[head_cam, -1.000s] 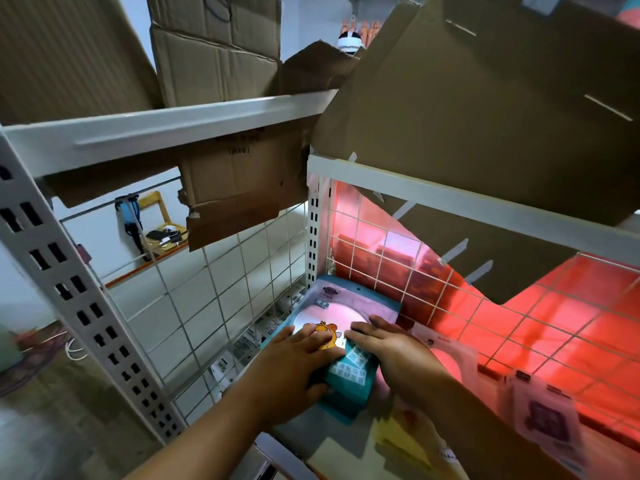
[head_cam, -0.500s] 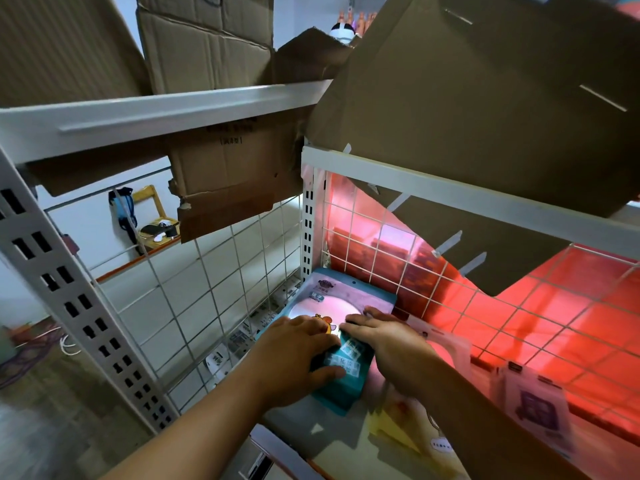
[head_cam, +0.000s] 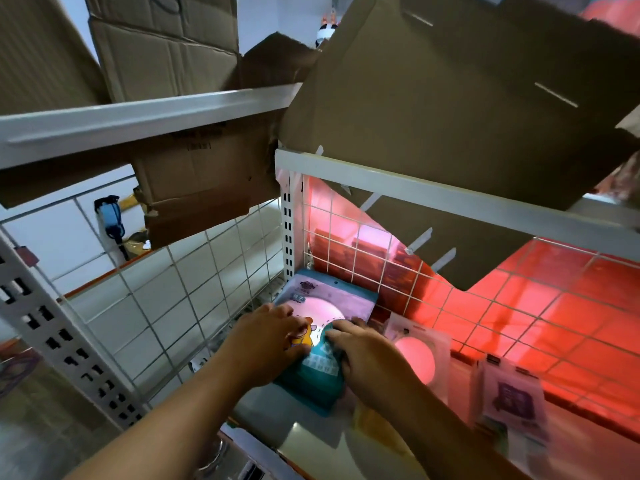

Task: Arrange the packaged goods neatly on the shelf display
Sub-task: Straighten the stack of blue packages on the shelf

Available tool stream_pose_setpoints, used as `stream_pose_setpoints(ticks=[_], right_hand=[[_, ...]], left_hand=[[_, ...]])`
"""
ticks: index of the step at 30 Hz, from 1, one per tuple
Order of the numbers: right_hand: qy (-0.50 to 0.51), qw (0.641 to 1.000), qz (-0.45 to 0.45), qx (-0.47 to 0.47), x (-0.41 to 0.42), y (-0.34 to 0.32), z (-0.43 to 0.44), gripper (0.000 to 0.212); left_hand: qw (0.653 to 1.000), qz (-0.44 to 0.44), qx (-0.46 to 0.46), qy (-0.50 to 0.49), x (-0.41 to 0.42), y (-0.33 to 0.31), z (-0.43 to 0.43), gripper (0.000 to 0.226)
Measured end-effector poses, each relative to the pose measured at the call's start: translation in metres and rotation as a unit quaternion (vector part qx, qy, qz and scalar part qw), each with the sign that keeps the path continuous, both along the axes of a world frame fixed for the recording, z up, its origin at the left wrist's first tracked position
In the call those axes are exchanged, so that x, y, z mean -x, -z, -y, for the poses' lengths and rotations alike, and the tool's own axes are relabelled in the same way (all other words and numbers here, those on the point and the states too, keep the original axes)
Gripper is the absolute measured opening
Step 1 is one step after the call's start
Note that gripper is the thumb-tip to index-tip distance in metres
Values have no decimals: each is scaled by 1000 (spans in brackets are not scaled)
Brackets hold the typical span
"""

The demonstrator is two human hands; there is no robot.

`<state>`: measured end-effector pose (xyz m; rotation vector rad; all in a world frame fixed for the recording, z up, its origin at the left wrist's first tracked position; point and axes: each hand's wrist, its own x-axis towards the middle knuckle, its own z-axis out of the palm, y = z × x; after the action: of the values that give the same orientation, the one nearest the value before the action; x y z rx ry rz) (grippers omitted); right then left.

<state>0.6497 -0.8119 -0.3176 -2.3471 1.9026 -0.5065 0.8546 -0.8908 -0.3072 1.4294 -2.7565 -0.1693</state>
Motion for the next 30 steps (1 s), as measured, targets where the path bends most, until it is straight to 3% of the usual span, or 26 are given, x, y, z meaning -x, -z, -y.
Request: stream_pose_setpoints(ticks=[3,6,9,15,22,30], right_hand=[[133,979,146,-49,-7,9,-12,51],[197,951,220,-90,-19,18,-17,70],[252,918,284,-113,-32,19,-16,76],[299,881,348,-115,-59,13,-15,55],[358,815,444,-106,-86,11,-13,61],[362,804,454,-126,-96,11,-8,68]], left_hand=[[998,-41,-36,-35,4,-5,2,62],[993,-51,-51,-96,8,-5,9,71],[980,-80,-114,-143,9,-5,19,79],[970,-100,-181,-127,2,6,41,99],[954,-173,-232,-75,-9,5,39,93],[923,-237,-293,-82,-17,9,47,95]])
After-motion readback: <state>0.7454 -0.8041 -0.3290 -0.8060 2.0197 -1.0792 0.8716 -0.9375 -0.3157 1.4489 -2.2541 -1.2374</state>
